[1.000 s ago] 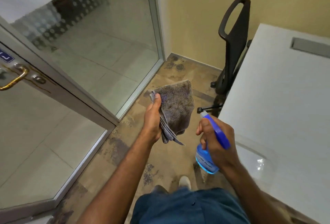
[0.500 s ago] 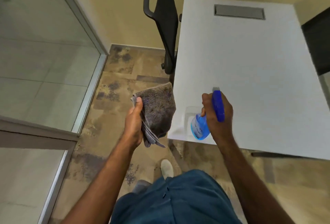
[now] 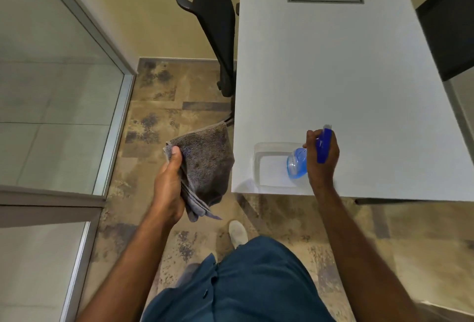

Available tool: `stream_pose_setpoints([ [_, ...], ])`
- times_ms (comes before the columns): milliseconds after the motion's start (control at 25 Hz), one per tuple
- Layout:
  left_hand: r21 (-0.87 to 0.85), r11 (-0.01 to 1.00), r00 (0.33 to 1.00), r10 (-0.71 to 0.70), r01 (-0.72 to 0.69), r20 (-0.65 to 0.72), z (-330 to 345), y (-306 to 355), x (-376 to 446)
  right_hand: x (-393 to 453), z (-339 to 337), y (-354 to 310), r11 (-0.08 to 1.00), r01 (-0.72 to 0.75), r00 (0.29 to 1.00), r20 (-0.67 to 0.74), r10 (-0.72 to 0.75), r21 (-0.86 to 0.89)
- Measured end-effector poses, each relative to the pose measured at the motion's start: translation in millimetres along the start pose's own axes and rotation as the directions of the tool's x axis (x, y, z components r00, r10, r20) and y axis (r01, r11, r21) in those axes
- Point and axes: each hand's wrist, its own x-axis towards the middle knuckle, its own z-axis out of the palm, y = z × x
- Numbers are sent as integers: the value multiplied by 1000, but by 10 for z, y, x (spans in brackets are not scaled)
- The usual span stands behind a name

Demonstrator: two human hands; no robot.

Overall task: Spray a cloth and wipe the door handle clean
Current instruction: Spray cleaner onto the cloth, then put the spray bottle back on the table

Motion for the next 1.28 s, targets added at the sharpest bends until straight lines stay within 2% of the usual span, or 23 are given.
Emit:
stream_pose_setpoints([
  [120, 8, 1000, 1000, 8, -8, -16, -24, -7, -32, 47, -19, 153, 1000, -29, 999, -27, 30, 11],
  [640, -54, 998, 998, -25, 21, -65, -53, -37, -53, 68, -86, 368, 996, -85, 996, 29, 85, -20],
  [760, -74, 997, 997, -23, 18, -71, -61, -28, -61, -69, -119, 382, 991, -116, 993, -37, 114, -65],
  [840, -89, 996, 997, -22, 15, -79, -87, -22, -69, -272, -83, 377, 986, -114, 989, -104, 102, -118],
  [960, -101, 995, 995, -14, 4, -97, -130, 17, -87, -696, -16, 337, 991, -85, 974, -217, 61, -107],
  [1040, -104, 995, 994, -2, -10, -113, -193, 54, -110, -951, 82, 274, 993, -42, 992, -119, 29, -108],
  [1120, -107, 994, 992, 4, -18, -128, -283, 95, -134, -1121, 277, 84, 992, -111, 989, 93, 117, -65],
  [1200, -126, 991, 990, 17, -34, -137, -419, 152, -175, -1203, 559, -228, 984, -174, 922, 344, 180, -46],
  [1280, -150, 987, 988, 37, -59, -148, -584, 212, -229, -1211, 881, -565, 984, -171, 803, 571, 172, -57],
])
